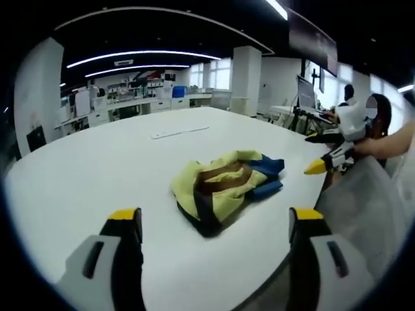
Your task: Fold the garment on the visible template until the final outline fits inside the template.
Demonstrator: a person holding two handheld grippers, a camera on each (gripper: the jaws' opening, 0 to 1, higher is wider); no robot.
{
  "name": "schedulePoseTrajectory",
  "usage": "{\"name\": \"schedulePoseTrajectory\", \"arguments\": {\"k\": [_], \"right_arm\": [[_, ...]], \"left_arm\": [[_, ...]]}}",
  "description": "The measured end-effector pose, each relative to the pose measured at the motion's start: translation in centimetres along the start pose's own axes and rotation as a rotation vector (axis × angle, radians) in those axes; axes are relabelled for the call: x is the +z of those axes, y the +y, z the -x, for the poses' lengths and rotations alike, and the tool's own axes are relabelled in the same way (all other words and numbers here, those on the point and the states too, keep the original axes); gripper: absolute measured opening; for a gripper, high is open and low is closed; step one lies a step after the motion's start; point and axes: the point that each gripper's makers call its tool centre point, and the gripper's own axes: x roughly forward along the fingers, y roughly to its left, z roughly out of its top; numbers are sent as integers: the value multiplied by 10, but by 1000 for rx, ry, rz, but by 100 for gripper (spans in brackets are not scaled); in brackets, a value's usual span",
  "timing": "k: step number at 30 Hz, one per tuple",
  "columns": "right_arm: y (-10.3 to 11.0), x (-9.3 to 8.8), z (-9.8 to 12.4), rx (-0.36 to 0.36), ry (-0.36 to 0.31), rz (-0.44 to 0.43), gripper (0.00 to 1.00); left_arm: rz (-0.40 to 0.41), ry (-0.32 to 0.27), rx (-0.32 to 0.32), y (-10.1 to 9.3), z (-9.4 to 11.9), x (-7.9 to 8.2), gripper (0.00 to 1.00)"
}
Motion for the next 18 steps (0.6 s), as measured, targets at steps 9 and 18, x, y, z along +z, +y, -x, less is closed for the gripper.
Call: {"name": "schedulePoseTrajectory", "arguments": {"k": [9, 18], "right_arm": [[1, 3, -2, 14, 1, 38, 99], [-1, 1, -8, 10, 10, 37, 99]], "left_arm": [[-14, -38, -45, -17, 0, 12, 91], [-19, -61, -48, -9, 0, 12, 92]]}}
